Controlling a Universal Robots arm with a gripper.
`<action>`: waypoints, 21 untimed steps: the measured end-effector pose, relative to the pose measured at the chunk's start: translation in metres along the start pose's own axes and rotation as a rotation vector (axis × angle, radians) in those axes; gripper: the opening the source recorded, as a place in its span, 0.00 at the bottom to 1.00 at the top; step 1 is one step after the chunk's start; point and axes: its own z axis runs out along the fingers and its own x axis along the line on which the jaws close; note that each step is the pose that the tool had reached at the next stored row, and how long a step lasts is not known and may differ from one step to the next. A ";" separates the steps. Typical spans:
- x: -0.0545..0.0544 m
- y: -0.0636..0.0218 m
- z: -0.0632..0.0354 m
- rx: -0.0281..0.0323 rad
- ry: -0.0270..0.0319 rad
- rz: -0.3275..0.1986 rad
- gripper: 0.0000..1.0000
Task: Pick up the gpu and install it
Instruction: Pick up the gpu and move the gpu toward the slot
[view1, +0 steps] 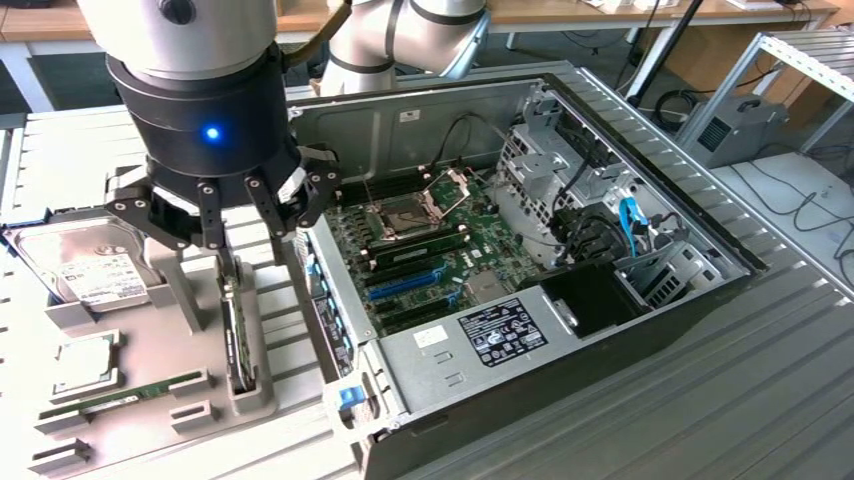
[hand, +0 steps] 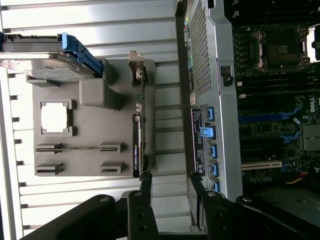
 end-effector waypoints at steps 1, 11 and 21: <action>0.000 0.0000 0.0002 -0.0001 0.0000 0.000 0.42; 0.000 -0.0001 0.0023 0.0000 0.0000 0.000 0.42; 0.000 -0.0002 0.0036 0.0000 0.0000 0.000 0.42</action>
